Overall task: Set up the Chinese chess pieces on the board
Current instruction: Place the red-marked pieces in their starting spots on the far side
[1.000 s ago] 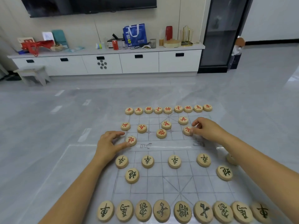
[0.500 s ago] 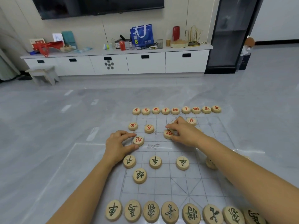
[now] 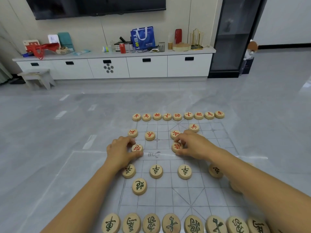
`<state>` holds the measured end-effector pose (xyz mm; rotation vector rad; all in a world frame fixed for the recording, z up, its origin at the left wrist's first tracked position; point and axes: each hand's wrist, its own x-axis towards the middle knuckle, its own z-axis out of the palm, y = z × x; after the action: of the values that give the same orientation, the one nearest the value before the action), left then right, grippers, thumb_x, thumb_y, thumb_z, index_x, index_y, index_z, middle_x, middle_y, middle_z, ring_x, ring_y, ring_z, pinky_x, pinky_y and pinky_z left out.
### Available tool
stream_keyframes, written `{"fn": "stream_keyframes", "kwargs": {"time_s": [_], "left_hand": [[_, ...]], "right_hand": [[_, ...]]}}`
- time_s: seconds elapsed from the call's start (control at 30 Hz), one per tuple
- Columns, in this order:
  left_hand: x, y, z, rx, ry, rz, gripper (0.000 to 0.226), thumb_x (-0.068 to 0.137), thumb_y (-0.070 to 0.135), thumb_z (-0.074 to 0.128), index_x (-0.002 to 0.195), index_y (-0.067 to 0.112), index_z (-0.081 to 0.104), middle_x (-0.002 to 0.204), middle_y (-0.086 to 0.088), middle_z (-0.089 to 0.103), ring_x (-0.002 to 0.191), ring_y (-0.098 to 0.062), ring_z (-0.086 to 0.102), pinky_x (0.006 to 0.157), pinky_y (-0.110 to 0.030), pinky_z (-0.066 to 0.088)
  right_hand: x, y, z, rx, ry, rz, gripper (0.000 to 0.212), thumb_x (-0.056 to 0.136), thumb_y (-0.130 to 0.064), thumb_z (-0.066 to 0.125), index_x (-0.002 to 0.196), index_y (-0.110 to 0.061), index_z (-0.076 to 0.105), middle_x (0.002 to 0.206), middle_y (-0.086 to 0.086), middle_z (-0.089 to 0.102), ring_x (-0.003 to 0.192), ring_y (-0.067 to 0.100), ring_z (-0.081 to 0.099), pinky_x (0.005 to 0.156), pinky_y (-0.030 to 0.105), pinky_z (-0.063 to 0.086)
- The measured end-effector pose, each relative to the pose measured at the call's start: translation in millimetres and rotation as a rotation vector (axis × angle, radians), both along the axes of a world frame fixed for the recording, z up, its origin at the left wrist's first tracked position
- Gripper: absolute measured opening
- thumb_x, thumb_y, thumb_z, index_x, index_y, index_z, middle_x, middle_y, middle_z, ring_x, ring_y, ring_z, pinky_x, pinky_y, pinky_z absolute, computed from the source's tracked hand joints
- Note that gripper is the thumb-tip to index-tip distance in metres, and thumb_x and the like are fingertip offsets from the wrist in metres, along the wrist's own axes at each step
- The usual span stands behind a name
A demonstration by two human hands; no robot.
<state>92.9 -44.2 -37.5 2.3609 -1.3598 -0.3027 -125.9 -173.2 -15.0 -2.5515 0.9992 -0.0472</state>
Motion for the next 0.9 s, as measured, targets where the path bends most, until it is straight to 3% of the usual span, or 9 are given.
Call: {"fn": "stream_keyframes", "kwargs": {"time_s": [0.07, 0.17, 0.3, 0.37, 0.5, 0.6, 0.67, 0.77, 0.9], "left_hand": [[-6, -6, 4, 0.007, -0.018, -0.023, 0.04, 0.076, 0.045, 0.068, 0.11, 0.028, 0.056, 0.102, 0.005, 0.052, 0.101, -0.018, 0.049, 0.089, -0.036, 0.038], [-7, -19, 15, -0.053, 0.092, -0.106, 0.039, 0.082, 0.032, 0.066, 0.119, 0.026, 0.057, 0.108, -0.001, 0.051, 0.1, -0.019, 0.051, 0.092, -0.034, 0.042], [-6, -57, 30, -0.096, 0.044, -0.155, 0.04, 0.086, 0.025, 0.061, 0.125, 0.025, 0.055, 0.117, -0.006, 0.053, 0.104, -0.023, 0.053, 0.095, -0.04, 0.042], [-8, -77, 31, -0.05, 0.008, -0.197, 0.04, 0.087, 0.025, 0.058, 0.127, 0.028, 0.053, 0.117, -0.005, 0.052, 0.108, -0.024, 0.051, 0.097, -0.044, 0.04], [-14, -105, 22, 0.114, -0.087, -0.263, 0.041, 0.091, 0.03, 0.051, 0.132, 0.03, 0.047, 0.131, -0.006, 0.048, 0.118, -0.027, 0.046, 0.1, -0.043, 0.039], [-14, -109, 15, 0.156, -0.05, -0.291, 0.041, 0.092, 0.018, 0.048, 0.131, 0.029, 0.048, 0.135, -0.007, 0.045, 0.117, -0.026, 0.047, 0.1, -0.042, 0.04], [-13, -105, 14, 0.142, 0.028, -0.282, 0.044, 0.089, 0.013, 0.049, 0.13, 0.028, 0.048, 0.133, -0.006, 0.046, 0.116, -0.026, 0.048, 0.101, -0.043, 0.04], [-12, -96, 12, 0.102, 0.07, -0.277, 0.045, 0.085, 0.009, 0.05, 0.125, 0.029, 0.052, 0.13, -0.003, 0.048, 0.119, -0.026, 0.048, 0.101, -0.045, 0.041], [-10, -83, 9, 0.092, 0.053, -0.329, 0.041, 0.087, 0.014, 0.052, 0.124, 0.03, 0.051, 0.129, -0.003, 0.049, 0.118, -0.022, 0.045, 0.1, -0.042, 0.04]], "right_hand": [[-4, -10, 4, 0.015, -0.129, -0.119, 0.034, 0.083, -0.037, 0.062, 0.111, -0.021, 0.055, 0.107, -0.001, 0.05, 0.093, 0.017, 0.054, 0.081, 0.032, 0.047], [-20, -39, 11, 0.024, -0.297, -0.359, 0.024, 0.082, -0.031, 0.063, 0.093, -0.012, 0.054, 0.096, 0.004, 0.057, 0.083, 0.021, 0.056, 0.069, 0.033, 0.044], [-42, -76, 2, 0.011, -0.249, -0.523, 0.034, 0.084, -0.03, 0.062, 0.11, -0.011, 0.052, 0.107, 0.008, 0.059, 0.092, 0.025, 0.055, 0.075, 0.032, 0.041], [-45, -85, -6, -0.02, -0.173, -0.553, 0.037, 0.084, -0.034, 0.062, 0.112, -0.011, 0.052, 0.11, 0.009, 0.058, 0.094, 0.026, 0.055, 0.075, 0.034, 0.043], [-49, -91, -19, -0.104, -0.13, -0.582, 0.036, 0.078, -0.041, 0.067, 0.094, -0.012, 0.054, 0.107, 0.01, 0.056, 0.084, 0.024, 0.054, 0.066, 0.034, 0.044], [-56, -92, -18, -0.005, -0.129, -0.49, 0.051, 0.079, -0.04, 0.066, 0.121, -0.014, 0.05, 0.127, 0.007, 0.045, 0.104, 0.024, 0.052, 0.085, 0.035, 0.045], [-63, -94, -11, 0.094, -0.133, -0.408, 0.057, 0.083, -0.031, 0.064, 0.134, -0.016, 0.043, 0.134, 0.009, 0.041, 0.106, 0.021, 0.05, 0.093, 0.033, 0.042], [-70, -97, -3, 0.108, -0.118, -0.355, 0.046, 0.083, -0.024, 0.065, 0.127, -0.017, 0.051, 0.117, 0.008, 0.053, 0.093, 0.019, 0.052, 0.081, 0.028, 0.041], [-65, -95, -5, 0.034, -0.187, -0.436, 0.034, 0.083, -0.03, 0.064, 0.109, -0.009, 0.056, 0.103, 0.007, 0.057, 0.089, 0.021, 0.054, 0.073, 0.03, 0.04]]}}
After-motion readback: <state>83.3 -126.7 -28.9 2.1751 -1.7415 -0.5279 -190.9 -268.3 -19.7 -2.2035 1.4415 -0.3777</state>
